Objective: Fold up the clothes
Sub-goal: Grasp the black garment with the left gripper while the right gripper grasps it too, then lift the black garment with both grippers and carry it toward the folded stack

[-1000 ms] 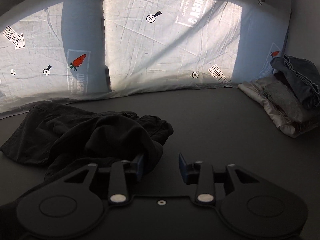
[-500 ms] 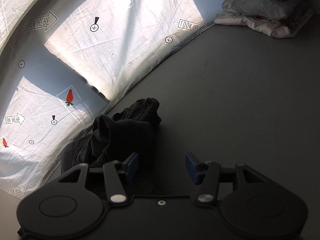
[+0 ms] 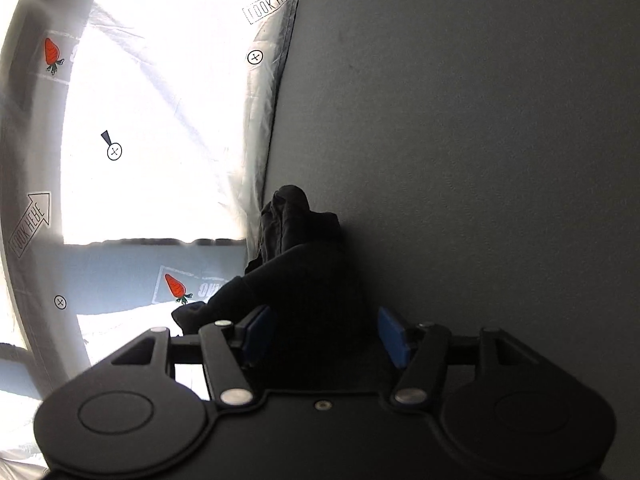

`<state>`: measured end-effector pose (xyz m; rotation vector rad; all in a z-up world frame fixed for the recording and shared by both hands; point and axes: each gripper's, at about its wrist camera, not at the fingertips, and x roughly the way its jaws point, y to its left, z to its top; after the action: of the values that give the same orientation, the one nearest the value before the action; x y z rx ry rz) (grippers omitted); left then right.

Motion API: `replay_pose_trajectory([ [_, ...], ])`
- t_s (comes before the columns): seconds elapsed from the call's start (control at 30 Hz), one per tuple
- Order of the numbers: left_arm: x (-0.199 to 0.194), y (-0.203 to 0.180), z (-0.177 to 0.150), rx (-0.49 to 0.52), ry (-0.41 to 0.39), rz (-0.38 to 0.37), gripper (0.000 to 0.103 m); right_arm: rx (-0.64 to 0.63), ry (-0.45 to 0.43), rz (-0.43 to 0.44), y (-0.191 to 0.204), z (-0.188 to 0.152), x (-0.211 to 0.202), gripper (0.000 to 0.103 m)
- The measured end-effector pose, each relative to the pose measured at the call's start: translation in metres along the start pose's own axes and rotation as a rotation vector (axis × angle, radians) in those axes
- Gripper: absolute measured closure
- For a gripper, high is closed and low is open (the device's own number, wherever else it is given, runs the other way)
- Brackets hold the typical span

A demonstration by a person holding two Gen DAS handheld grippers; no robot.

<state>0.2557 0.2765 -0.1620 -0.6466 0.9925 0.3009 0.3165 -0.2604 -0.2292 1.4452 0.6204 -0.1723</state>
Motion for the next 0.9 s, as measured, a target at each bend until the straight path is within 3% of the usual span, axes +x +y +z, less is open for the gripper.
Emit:
replay_pose_trajectory([
  [0.07, 0.003, 0.005, 0.004, -0.025, 0.010, -0.007, 0.077, 0.020, 0.018, -0.002, 0.003, 0.002, 0.021, 0.037],
  [0.13, 0.005, 0.010, 0.007, -0.048, 0.021, -0.017, 0.080, 0.076, 0.047, 0.013, 0.005, -0.001, 0.041, 0.042],
  [0.2, 0.007, 0.014, 0.010, -0.063, 0.029, -0.022, 0.082, 0.058, 0.070, 0.000, 0.016, -0.007, 0.060, 0.075],
  [0.3, 0.005, 0.022, 0.013, -0.072, 0.024, -0.008, 0.084, -0.064, 0.099, -0.056, 0.047, -0.021, 0.085, 0.090],
  [0.47, 0.002, 0.046, 0.022, -0.145, 0.008, 0.044, 0.086, -0.379, 0.133, -0.062, 0.105, -0.077, 0.108, 0.094],
  [0.6, 0.005, 0.053, 0.026, -0.159, 0.015, 0.061, 0.086, -0.613, 0.195, 0.085, 0.148, -0.129, 0.109, 0.095],
  [0.73, 0.007, 0.046, 0.028, -0.133, 0.018, 0.075, 0.086, -0.837, 0.324, 0.172, 0.185, -0.193, 0.123, 0.096],
  [0.8, 0.009, 0.045, 0.029, -0.135, 0.021, 0.077, 0.086, -0.947, 0.393, 0.152, 0.183, -0.223, 0.132, 0.097],
  [0.9, 0.012, 0.043, 0.030, -0.148, 0.024, 0.084, 0.086, -1.113, 0.486, 0.034, 0.162, -0.264, 0.153, 0.096],
])
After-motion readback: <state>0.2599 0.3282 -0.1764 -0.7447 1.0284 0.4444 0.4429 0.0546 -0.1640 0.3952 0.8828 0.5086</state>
